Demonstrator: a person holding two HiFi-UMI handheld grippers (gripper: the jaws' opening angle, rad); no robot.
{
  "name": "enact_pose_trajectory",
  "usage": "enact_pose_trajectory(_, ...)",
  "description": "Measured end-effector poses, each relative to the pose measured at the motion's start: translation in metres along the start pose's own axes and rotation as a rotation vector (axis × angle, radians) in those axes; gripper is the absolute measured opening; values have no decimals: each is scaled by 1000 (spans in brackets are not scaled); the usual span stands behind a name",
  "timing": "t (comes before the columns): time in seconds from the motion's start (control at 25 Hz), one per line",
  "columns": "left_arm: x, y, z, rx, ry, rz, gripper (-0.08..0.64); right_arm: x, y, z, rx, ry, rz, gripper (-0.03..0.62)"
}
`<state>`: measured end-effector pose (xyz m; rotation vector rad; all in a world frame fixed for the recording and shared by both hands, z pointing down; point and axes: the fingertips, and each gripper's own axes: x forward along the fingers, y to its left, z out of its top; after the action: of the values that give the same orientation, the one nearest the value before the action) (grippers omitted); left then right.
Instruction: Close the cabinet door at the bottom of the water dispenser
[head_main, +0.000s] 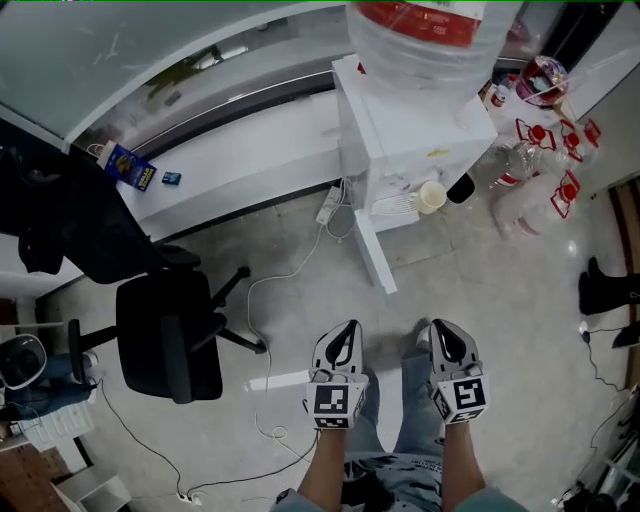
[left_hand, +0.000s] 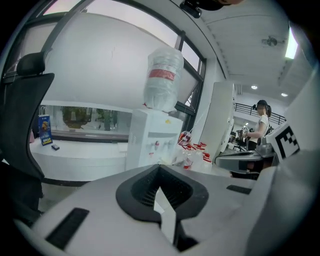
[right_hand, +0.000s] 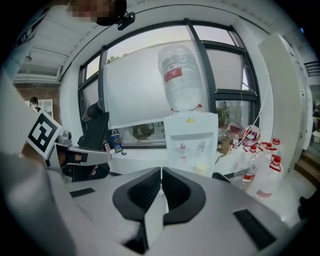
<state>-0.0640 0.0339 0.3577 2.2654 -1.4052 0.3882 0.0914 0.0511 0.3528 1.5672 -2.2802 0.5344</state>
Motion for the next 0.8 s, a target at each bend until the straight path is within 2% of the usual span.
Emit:
enact_pose_trajectory(0.2, 38, 11, -38, -49, -2, 47, 11, 37, -18, -47, -30, 44, 58, 31)
enact_pose_trajectory(0.32, 64, 15, -67, -35, 7, 45, 11, 61, -19, -79, -47, 67, 93, 31)
enact_pose_trajectory(0.44, 83, 11, -102, -64, 30, 68, 11, 73, -28, -111, -105, 95, 151, 31)
enact_pose_trajectory(0.68, 120, 9, -148, -16, 48, 9, 11, 101, -27, -170, -82, 98, 150, 31)
enact_pose_trajectory(0.8, 131, 9, -178, 8, 92, -2, 9, 112, -23, -201, -84, 110, 145, 31)
